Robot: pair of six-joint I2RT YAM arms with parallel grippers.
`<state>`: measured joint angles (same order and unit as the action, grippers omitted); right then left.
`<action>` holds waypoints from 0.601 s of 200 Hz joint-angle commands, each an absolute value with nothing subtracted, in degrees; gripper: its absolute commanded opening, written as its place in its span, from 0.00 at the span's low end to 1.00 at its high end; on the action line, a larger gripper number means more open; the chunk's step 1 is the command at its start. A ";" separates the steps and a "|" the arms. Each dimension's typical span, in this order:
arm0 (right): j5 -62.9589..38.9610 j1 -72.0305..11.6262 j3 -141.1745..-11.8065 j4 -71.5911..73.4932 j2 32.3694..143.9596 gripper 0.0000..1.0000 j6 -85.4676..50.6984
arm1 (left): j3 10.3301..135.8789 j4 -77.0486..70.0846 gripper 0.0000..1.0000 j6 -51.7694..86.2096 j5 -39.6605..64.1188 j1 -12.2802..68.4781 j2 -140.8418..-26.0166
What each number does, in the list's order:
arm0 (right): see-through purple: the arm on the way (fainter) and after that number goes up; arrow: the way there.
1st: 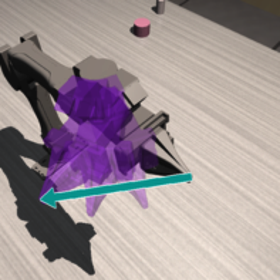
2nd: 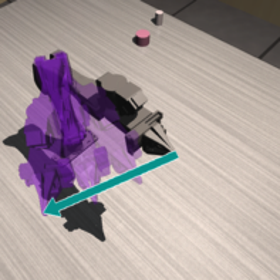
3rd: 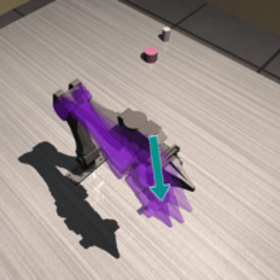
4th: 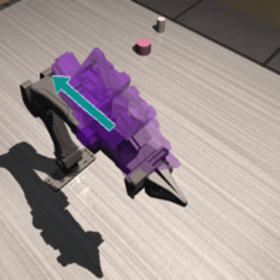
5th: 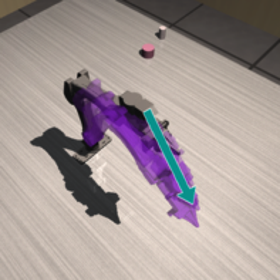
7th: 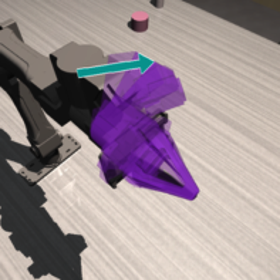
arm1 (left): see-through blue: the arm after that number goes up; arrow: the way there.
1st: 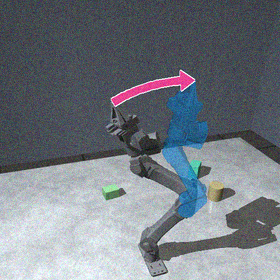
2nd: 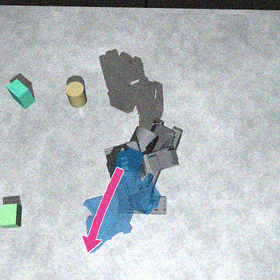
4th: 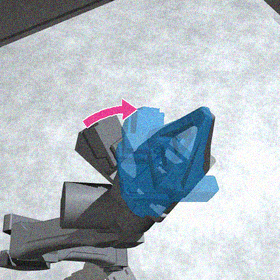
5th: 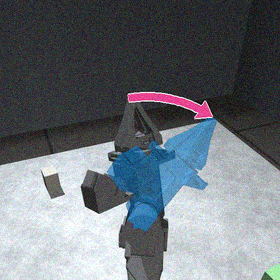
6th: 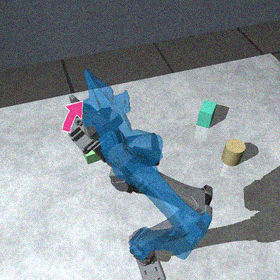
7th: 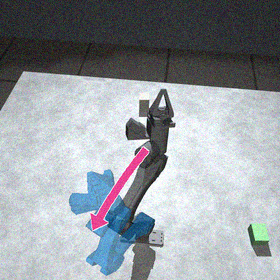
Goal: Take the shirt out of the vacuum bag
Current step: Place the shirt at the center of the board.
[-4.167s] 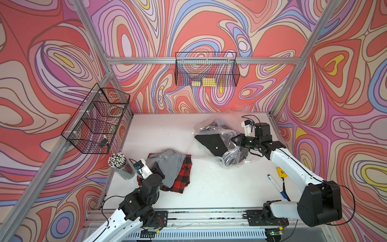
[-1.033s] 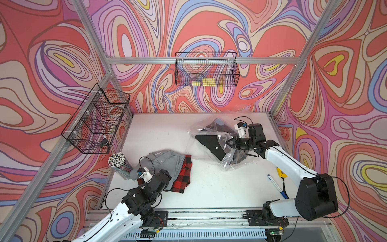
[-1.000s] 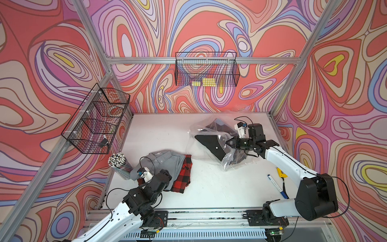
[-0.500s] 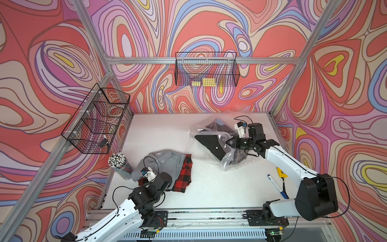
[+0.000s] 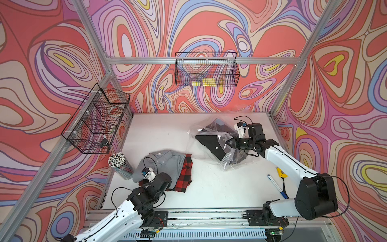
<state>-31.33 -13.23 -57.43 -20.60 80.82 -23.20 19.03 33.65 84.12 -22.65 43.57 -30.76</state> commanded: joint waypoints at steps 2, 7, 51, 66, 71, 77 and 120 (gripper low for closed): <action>-31.64 -13.71 -58.78 -21.18 81.10 0.00 -22.81 | 21.17 30.37 0.00 85.33 -20.66 43.86 -29.98; -31.71 -13.71 -58.84 -21.18 81.07 0.00 -22.82 | 21.55 29.77 0.00 85.34 -20.64 43.86 -29.82; -31.55 -14.07 -59.23 -21.27 81.26 0.00 -22.94 | 26.09 27.45 0.00 86.11 -21.28 43.94 -28.09; -31.47 -14.16 -59.48 -21.42 81.27 0.00 -22.94 | 26.30 26.96 0.00 86.92 -20.30 44.03 -28.37; -31.46 -14.21 -59.58 -21.44 81.25 0.00 -22.94 | 26.09 26.52 0.00 86.84 -20.01 44.24 -28.55; -31.43 -14.24 -59.60 -21.45 81.26 0.00 -22.94 | 25.73 26.43 0.00 87.19 -19.82 44.63 -28.82; -31.35 -14.50 -59.68 -21.36 81.68 0.00 -23.03 | 22.03 27.27 0.50 89.24 -20.73 48.12 -28.94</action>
<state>-31.31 -13.98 -58.28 -21.19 80.93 -23.22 23.42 27.24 87.77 -20.62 46.46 -29.02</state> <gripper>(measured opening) 0.053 0.214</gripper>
